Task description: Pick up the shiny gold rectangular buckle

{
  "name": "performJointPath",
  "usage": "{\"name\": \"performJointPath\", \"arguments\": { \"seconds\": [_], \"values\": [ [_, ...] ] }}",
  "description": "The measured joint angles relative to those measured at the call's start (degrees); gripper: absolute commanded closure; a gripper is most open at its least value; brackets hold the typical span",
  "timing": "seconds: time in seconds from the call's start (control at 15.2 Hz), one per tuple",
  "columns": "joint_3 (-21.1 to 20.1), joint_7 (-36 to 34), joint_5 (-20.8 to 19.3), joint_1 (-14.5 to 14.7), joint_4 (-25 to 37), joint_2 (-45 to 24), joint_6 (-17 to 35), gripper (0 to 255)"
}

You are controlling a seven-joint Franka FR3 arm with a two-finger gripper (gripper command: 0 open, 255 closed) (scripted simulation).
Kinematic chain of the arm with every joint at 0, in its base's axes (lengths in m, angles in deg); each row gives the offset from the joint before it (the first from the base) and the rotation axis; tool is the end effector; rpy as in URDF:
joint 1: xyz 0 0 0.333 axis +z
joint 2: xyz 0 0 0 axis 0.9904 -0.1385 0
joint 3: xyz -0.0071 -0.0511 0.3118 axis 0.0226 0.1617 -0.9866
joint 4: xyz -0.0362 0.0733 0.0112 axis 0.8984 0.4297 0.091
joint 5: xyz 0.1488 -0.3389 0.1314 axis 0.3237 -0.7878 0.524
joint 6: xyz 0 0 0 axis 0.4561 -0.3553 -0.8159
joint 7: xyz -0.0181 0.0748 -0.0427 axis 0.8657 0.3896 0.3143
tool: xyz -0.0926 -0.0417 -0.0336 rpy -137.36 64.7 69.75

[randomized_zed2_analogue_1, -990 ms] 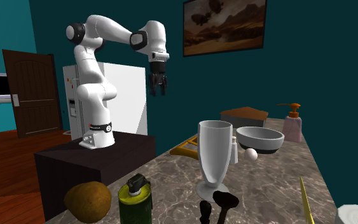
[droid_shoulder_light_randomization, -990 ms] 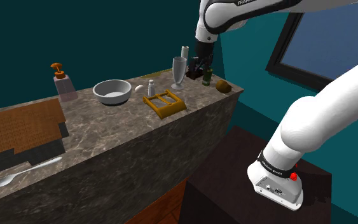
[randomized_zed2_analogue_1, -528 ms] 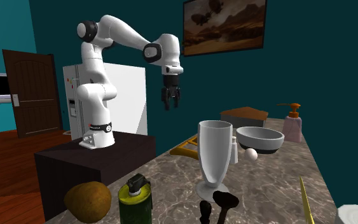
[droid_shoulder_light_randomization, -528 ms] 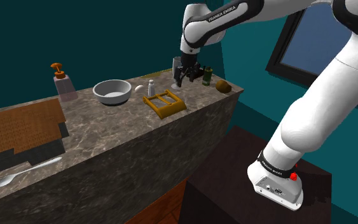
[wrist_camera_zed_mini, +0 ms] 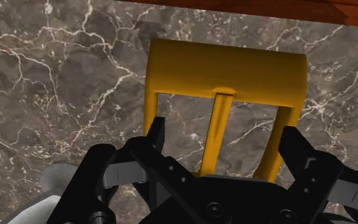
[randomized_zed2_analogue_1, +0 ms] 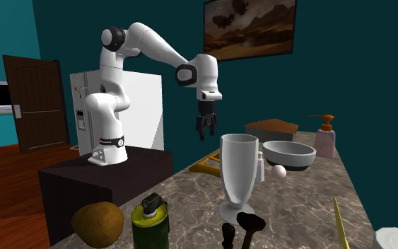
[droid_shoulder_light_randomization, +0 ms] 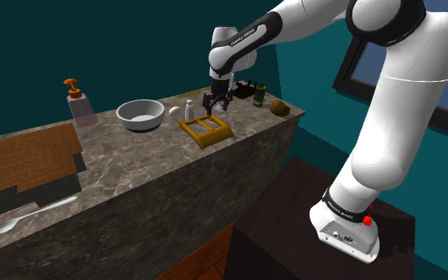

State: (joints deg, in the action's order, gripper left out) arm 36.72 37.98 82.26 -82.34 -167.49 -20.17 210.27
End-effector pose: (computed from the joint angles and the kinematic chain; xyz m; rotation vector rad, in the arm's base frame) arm 0.5819 -0.0299 0.3514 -3.1041 0.2261 -0.0105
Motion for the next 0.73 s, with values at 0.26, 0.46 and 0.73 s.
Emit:
{"name": "performJointPath", "arguments": {
  "seconds": [0.26,0.46,0.73],
  "values": [
    [-0.13,-0.98,1.36,-0.25,7.62,-9.17,1.2,0],
    [-0.33,-2.02,2.16,-0.25,13.27,-15.35,1.44,0],
    [-0.43,-1.92,2.53,-0.45,14.72,-18.41,3.02,0]
  ]
}}
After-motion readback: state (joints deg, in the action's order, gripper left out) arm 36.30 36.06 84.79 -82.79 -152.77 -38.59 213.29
